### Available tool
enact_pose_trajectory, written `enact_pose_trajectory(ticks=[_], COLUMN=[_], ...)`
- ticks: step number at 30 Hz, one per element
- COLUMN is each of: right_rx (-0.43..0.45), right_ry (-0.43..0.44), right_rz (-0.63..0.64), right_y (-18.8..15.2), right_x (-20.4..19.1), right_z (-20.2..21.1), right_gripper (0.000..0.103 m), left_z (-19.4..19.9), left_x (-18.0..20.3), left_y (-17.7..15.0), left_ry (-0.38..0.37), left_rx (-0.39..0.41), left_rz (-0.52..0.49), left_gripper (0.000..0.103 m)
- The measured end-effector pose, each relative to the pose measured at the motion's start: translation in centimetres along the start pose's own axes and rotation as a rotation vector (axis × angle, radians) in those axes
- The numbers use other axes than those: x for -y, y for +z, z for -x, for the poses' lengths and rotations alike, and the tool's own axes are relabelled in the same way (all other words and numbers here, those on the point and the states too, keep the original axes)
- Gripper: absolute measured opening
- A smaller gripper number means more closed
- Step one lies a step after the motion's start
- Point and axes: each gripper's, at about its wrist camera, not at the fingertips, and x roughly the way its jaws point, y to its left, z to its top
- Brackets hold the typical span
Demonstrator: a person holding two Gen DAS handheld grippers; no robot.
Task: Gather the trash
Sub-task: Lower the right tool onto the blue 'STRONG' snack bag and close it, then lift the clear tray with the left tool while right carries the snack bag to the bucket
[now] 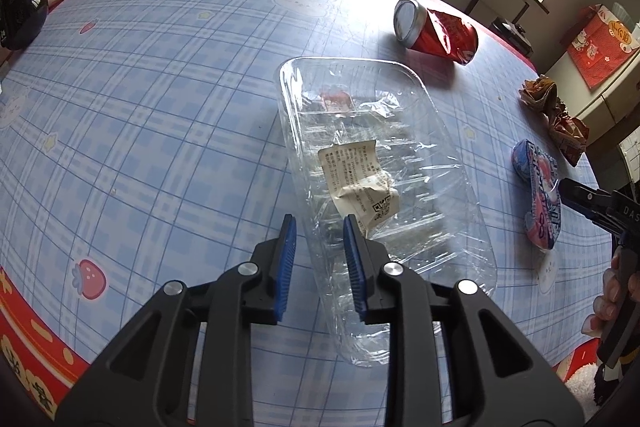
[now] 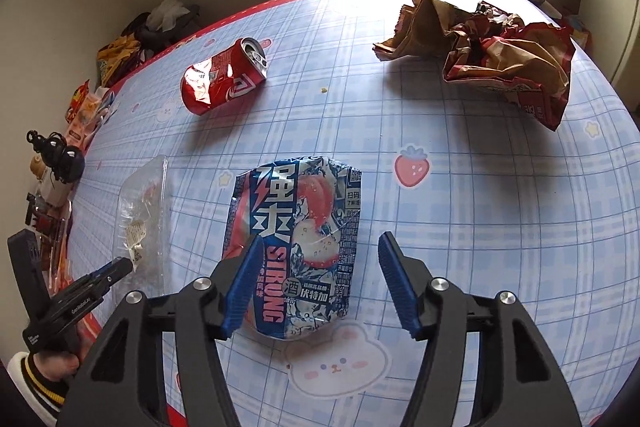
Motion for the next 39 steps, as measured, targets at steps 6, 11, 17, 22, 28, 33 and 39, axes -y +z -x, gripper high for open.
enact_pose_trajectory(ticks=[6,11,17,22,28,33,39], right_rx=[-0.019,-0.024,0.020,0.074,0.162,0.222,0.279], right_ry=[0.008,0.029,0.031,0.051,0.082,0.113,0.103], right_rz=[0.005,0.032,0.104,0.153,0.181,0.129,0.058], right_y=[0.5,0.7,1.2,1.0,0.2,-1.2,-3.1], right_x=[0.2,-0.9,-2.6,-3.3,-2.9,-0.7,3.0], right_z=[-2.1,-2.0,0.5,3.3,7.7,11.2,14.5], right_gripper=[0.060,0.037,0.011,0.005,0.005,0.005,0.005], left_z=[0.0,0.0,-0.1,-0.2,2.1,4.4,7.1], left_x=[-0.2,-0.1,0.0,0.1,0.7,3.0,7.2], left_y=[-0.1,-0.1,0.1,0.5,0.6,0.6,1.3], left_ry=[-0.002,0.006,0.012,0.016,-0.024,-0.052,-0.087], left_rx=[-0.002,-0.011,-0.017,-0.036,0.020,0.057,0.105], left_rz=[-0.010,-0.017,-0.013,-0.006,0.022,-0.004,-0.063], left_gripper=[0.026,0.025,0.025,0.017,0.010,0.010,0.010])
